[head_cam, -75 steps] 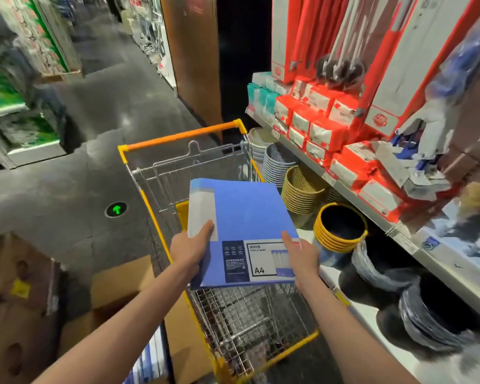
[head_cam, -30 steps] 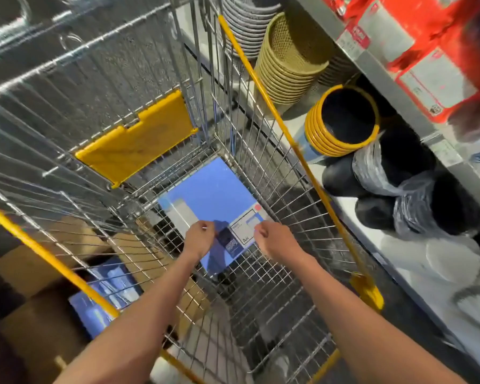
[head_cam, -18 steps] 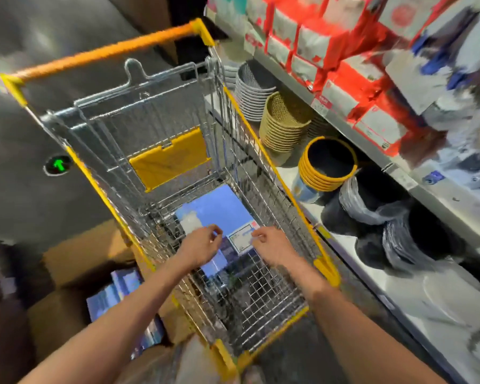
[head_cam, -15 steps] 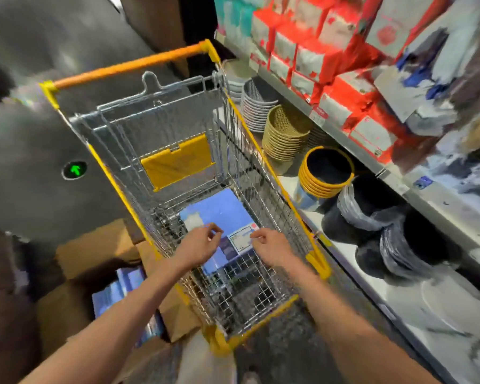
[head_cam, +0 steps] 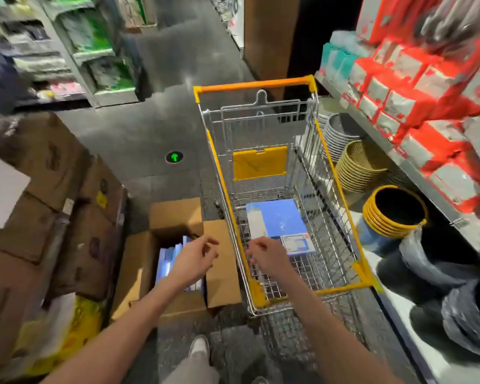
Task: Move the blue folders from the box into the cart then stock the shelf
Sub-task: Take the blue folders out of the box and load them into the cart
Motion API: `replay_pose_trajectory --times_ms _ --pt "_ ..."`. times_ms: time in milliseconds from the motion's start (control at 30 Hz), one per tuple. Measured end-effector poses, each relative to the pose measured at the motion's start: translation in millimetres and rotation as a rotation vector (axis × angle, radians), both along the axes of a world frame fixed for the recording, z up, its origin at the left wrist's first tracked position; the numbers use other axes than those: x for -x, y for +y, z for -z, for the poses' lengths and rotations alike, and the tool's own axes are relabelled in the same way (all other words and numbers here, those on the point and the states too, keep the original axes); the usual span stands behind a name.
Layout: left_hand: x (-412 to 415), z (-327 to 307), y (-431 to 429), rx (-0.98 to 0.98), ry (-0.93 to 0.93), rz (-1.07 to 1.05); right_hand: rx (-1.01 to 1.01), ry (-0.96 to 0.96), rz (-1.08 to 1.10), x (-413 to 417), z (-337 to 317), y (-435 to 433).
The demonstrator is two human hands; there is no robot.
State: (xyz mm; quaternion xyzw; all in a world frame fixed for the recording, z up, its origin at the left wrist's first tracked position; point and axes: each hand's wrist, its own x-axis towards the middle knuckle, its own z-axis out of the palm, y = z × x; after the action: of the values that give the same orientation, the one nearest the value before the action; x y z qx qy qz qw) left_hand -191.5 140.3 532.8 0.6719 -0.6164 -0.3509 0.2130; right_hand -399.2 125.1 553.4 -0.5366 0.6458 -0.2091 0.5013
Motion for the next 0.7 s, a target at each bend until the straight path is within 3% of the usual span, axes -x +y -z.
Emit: replay_pose_trajectory --times_ms 233,533,700 --pt "-90.5 18.2 34.4 -0.105 -0.09 -0.175 -0.153 -0.066 -0.175 -100.2 10.8 -3.7" --pt "-176.9 69.8 -1.1 -0.248 -0.045 -0.182 -0.356 0.03 -0.225 -199.8 59.9 -44.7" --pt "-219.8 124.6 -36.7 -0.341 0.032 -0.152 -0.401 0.179 -0.178 -232.1 107.4 -70.6"
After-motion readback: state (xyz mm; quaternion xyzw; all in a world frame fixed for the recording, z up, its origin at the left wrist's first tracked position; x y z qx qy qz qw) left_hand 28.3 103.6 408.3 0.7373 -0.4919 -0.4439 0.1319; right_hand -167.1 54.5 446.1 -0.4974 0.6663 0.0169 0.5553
